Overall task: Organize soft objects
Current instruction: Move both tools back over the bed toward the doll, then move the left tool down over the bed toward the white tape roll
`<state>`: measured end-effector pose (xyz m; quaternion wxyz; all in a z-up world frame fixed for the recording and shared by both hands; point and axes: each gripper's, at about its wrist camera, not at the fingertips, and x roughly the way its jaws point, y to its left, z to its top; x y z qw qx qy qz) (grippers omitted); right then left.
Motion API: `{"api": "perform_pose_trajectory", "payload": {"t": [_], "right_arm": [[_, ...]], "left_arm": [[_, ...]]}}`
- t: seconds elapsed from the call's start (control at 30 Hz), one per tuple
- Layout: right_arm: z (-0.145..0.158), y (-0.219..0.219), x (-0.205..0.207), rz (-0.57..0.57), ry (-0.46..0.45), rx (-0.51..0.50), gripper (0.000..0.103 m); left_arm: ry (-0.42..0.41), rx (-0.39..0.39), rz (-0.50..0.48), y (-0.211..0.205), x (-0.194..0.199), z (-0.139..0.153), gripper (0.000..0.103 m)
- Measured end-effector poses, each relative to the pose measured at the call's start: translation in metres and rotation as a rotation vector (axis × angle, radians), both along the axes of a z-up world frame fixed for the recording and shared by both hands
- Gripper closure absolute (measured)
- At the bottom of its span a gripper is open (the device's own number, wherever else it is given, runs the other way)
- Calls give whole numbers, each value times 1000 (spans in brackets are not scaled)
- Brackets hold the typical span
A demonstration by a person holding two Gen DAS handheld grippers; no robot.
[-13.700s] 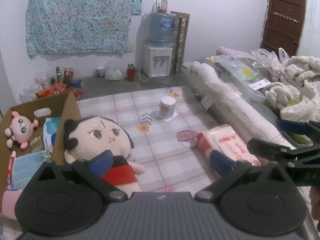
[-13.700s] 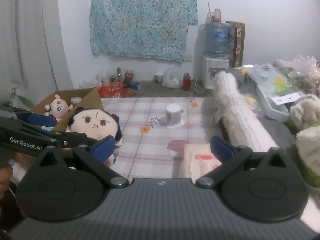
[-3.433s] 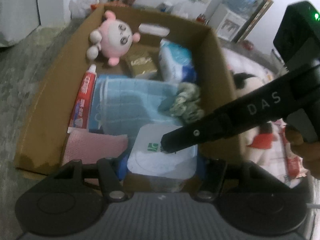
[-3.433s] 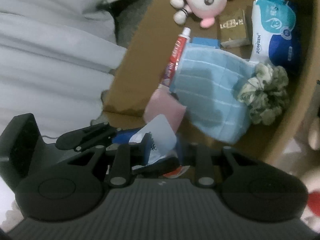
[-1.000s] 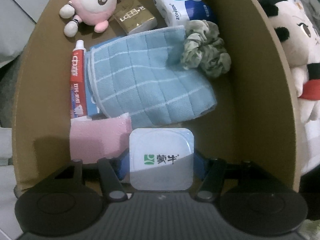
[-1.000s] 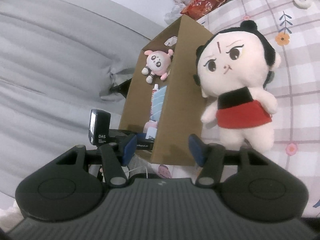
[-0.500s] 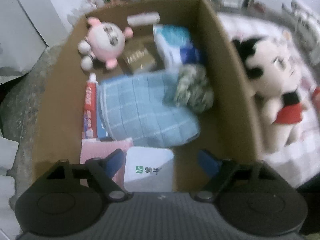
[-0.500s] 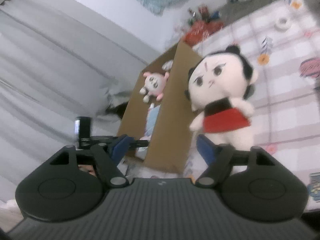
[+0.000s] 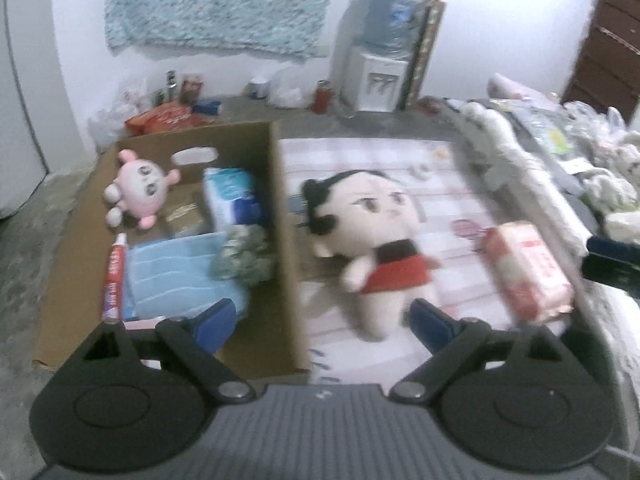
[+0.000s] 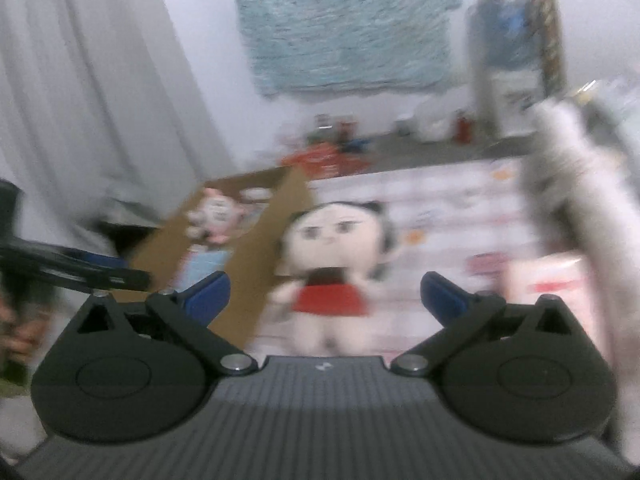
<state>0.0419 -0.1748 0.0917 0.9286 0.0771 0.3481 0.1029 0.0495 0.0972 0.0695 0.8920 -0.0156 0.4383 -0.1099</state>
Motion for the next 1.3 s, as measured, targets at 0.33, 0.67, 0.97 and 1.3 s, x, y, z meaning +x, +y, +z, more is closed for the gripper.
{"api": "perform_pose_trajectory", "payload": {"t": [0.33, 0.67, 0.97, 1.3], "right_arm": [[21, -33, -34, -124, -88, -224, 1], [21, -97, -61, -139, -212, 53, 1], [10, -104, -47, -159, -215, 95, 1], [6, -108, -23, -152, -226, 99, 1]], "left_arm": [[-73, -35, -29, -59, -8, 21, 0], [-128, -132, -74, -105, 26, 45, 0], [-159, -123, -91, -137, 57, 54, 0], [-190, -68, -99, -161, 86, 51, 0]]}}
